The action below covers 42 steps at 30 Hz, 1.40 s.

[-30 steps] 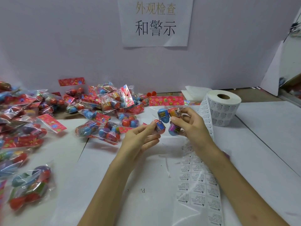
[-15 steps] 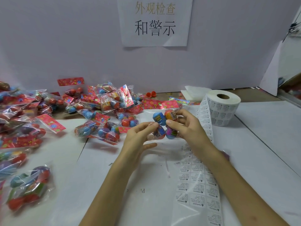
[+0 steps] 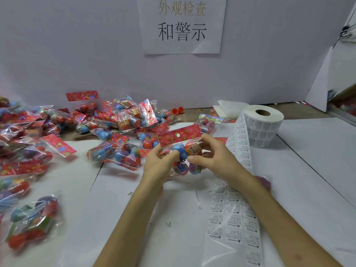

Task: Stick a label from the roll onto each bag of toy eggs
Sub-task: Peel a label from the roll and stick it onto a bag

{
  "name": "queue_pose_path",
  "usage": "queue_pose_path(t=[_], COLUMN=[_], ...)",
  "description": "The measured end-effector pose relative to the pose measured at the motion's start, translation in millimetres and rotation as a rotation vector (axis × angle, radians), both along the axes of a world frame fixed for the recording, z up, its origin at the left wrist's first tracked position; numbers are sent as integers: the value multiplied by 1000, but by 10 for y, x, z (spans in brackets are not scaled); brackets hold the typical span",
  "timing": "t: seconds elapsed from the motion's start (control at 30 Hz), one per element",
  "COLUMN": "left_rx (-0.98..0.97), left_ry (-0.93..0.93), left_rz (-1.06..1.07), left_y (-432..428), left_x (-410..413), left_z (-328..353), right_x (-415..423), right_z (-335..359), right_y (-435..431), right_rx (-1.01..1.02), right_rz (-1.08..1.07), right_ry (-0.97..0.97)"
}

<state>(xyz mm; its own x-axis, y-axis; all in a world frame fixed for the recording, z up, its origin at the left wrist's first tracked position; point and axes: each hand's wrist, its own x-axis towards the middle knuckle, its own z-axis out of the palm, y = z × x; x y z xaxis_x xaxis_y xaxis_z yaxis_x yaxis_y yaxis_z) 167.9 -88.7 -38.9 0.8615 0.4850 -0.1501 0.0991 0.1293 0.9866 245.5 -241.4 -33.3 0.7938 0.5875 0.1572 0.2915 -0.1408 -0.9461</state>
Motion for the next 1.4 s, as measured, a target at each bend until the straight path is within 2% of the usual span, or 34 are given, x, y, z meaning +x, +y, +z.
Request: queue_pose_path(t=[0.17, 0.27, 0.47, 0.63, 1.17, 1.4], left_rx=[44, 103, 96, 47, 167, 375], left_ry=[-19, -73, -172, -228, -314, -434], left_rz=[-6, -88, -221, -61, 25, 94], left_y=[-8, -15, -89, -45, -146, -145], left_x=[-2, -24, -32, -20, -42, -56], left_z=[3, -20, 15, 51, 78, 34], right_x=[-16, -8, 35, 13, -22, -86], right_z=[18, 26, 52, 55, 65, 82], right_y=[15, 15, -55, -50, -54, -21], right_rx=[3, 37, 130, 108, 88, 113], right_rz=[-9, -72, -128, -38, 72, 135], right_ry=[2, 29, 138, 156, 98, 140])
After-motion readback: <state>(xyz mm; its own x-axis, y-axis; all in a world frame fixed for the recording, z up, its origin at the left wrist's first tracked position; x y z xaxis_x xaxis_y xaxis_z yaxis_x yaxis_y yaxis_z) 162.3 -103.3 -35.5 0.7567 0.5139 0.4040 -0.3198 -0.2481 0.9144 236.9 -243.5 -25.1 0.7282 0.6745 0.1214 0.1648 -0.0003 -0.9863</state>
